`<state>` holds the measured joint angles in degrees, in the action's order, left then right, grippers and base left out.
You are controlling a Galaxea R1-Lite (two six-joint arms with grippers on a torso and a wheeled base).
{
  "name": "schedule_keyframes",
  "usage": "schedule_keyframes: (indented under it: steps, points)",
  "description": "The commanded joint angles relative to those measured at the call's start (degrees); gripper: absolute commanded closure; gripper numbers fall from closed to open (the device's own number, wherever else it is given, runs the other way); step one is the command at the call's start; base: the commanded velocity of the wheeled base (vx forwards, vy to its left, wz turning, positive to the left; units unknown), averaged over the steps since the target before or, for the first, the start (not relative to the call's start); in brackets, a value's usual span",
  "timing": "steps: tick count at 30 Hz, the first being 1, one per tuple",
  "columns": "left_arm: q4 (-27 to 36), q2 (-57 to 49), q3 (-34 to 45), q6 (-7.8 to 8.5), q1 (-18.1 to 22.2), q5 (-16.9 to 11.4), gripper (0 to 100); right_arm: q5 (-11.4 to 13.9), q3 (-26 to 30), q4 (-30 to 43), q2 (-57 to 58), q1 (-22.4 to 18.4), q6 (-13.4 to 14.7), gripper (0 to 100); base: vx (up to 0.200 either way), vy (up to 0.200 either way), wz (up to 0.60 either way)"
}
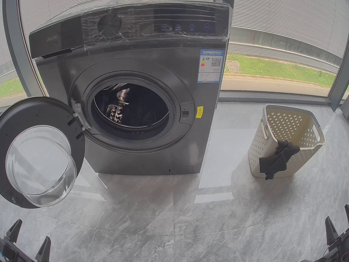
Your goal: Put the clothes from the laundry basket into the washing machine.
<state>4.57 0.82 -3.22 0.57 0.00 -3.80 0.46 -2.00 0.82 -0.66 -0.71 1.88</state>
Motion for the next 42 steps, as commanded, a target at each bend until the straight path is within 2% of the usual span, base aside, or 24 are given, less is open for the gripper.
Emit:
schedule_keyframes:
  steps: [1, 2, 3, 5, 6, 7, 9, 11, 24, 30, 39, 42]
  points:
    - [-0.1, 0.0, 0.0, -2.77, 0.0, 5.3, 0, -9.4, 0.4, -0.6, 0.4, 0.0, 0.1, 0, 0.0, -0.2, 0.0]
    - [-0.1, 0.1, 0.1, -2.95, -0.2, 6.7, 0, -10.6, 0.6, -0.6, 0.4, 0.0, 0.0, 0, 0.0, -0.2, 0.0]
    - [-0.2, 0.0, 0.1, -2.95, -0.3, 7.0, 0, -10.7, 0.6, -0.7, 0.4, 0.0, 0.1, 0, 0.0, -0.2, 0.0]
    - [-1.8, -0.6, 1.9, -2.68, -0.2, 7.2, 0, -8.5, 0.7, -0.6, 0.3, 0.1, 0.4, 0, 0.0, -0.2, 0.0]
    - [-2.5, -0.5, 2.3, -1.98, -0.3, 6.3, 0, -5.0, 0.9, -0.5, 0.3, 0.0, 0.6, 0, 0.0, -0.2, 0.0]
    - [-3.2, -0.5, 2.5, -1.36, -0.4, 5.2, 0, -3.4, 0.9, 0.2, 0.4, 0.0, 0.5, 0, 0.0, -0.2, 0.0]
    - [-3.4, -0.6, 2.7, -0.13, -0.2, 3.6, 0, -2.7, 1.2, 0.3, 0.3, -0.1, -0.5, 0, 0.0, -0.2, 0.0]
    - [-3.4, -0.6, 2.8, 0.22, -0.2, 3.4, 0, -2.1, 1.3, 0.2, 0.3, -0.2, -1.9, 0, 0.0, -0.2, 0.0]
    - [-3.9, -0.6, 2.9, -0.22, -0.2, 3.5, 0, -1.3, 1.8, -0.7, 0.5, 0.0, -2.0, 0, 0.0, -0.2, 0.0]
    - [-3.8, -0.6, 2.9, -0.31, -0.2, 3.6, 0, -1.3, 1.8, -0.7, 0.5, 0.0, -2.0, 0, 0.0, 0.0, 0.0]
    - [-3.8, -0.6, 2.9, -0.4, -0.2, 3.5, 0, -1.3, 1.8, -0.7, 0.5, 0.0, -2.0, 0, 0.2, 0.0, 0.0]
    - [-3.8, -0.6, 2.9, -0.31, -0.2, 3.5, 0, -1.3, 1.8, -0.7, 0.5, 0.0, -2.0, 0, 0.0, 0.0, 0.0]
